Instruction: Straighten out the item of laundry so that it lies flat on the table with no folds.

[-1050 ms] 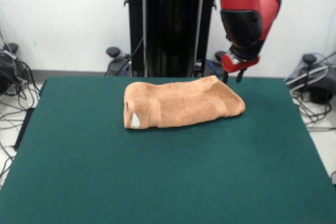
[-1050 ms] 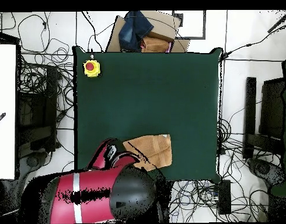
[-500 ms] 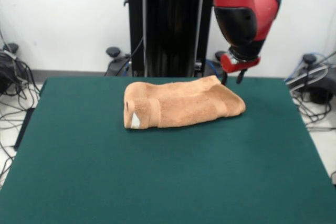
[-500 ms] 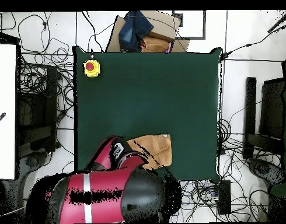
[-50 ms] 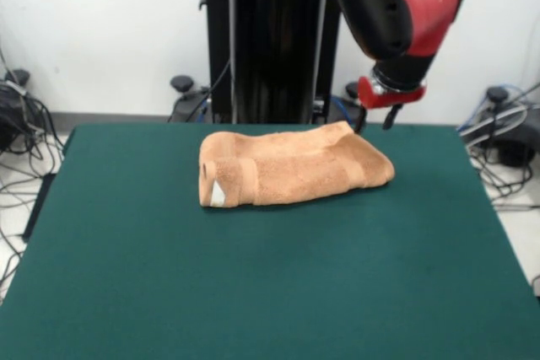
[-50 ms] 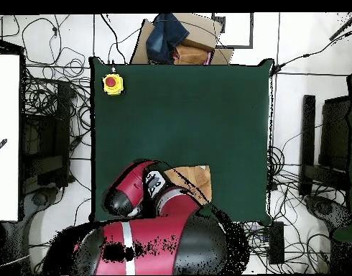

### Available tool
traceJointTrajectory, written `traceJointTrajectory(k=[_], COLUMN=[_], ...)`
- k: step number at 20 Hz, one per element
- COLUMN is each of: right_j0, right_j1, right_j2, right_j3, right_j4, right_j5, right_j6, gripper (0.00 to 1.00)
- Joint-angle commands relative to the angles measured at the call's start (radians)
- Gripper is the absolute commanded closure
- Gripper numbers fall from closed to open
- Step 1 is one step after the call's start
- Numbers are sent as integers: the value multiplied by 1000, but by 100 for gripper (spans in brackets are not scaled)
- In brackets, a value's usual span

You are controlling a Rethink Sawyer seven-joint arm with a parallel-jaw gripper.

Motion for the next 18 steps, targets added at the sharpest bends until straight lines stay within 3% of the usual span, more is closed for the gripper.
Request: traceJointTrajectory(k=[1, 18], right_j0=[-44, -70], right_j1=[-47, 18], right_j2=[123, 107], right_j3=[36, 16], right_j4=[33, -85], right_j5=[111, 38], right_j6=[-246, -217], gripper=[0, 0])
